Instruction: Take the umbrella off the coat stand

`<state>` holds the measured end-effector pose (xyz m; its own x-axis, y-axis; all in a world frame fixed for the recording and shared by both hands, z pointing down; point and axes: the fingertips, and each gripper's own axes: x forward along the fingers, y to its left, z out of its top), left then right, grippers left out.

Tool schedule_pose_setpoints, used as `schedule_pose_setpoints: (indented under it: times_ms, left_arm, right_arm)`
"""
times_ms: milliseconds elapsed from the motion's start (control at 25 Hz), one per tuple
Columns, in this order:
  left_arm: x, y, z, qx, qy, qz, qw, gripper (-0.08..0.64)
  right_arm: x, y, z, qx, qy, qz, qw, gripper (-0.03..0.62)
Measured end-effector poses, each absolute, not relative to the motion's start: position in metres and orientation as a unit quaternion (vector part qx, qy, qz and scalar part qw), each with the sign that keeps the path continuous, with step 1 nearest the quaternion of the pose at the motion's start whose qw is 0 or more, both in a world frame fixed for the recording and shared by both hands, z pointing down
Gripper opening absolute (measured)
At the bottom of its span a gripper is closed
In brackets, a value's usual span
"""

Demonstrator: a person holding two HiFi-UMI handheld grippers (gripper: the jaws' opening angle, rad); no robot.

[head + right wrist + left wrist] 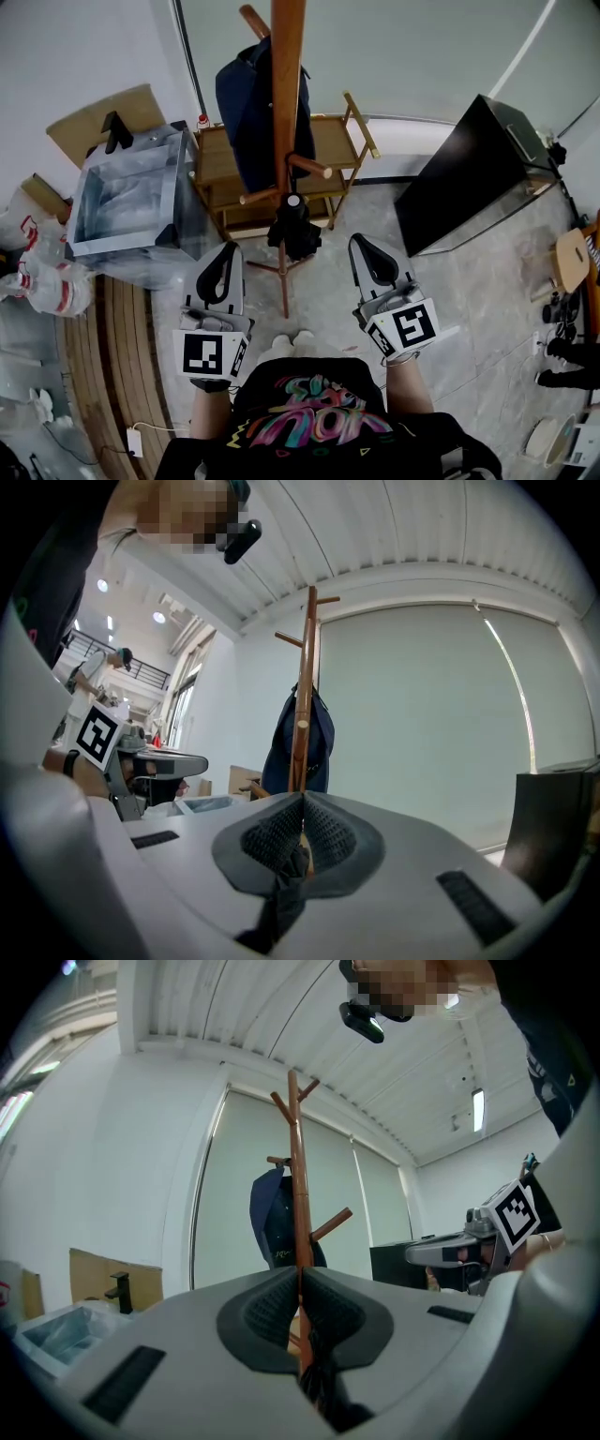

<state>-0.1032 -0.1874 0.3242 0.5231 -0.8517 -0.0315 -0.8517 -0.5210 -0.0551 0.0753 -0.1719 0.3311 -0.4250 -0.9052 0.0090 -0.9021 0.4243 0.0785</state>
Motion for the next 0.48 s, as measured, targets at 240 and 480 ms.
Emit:
schedule_pose_setpoints:
  times_ms: [240, 480]
  left_arm:
    - [-0.097, -0.195, 0.329, -0.864, 0.503, 0.003, 0.028, 0.031]
    - [-0.092, -0.198, 0.334, -0.863, 0.505, -0.004, 0.026, 0.032]
  right_arm:
    - [0.083, -0.187, 0.333, 0.521, -0.853, -0.029, 0.023, 0.015]
    - [0.084, -0.193, 0.337, 0.512, -0.858, -0.029, 0.021, 0.015]
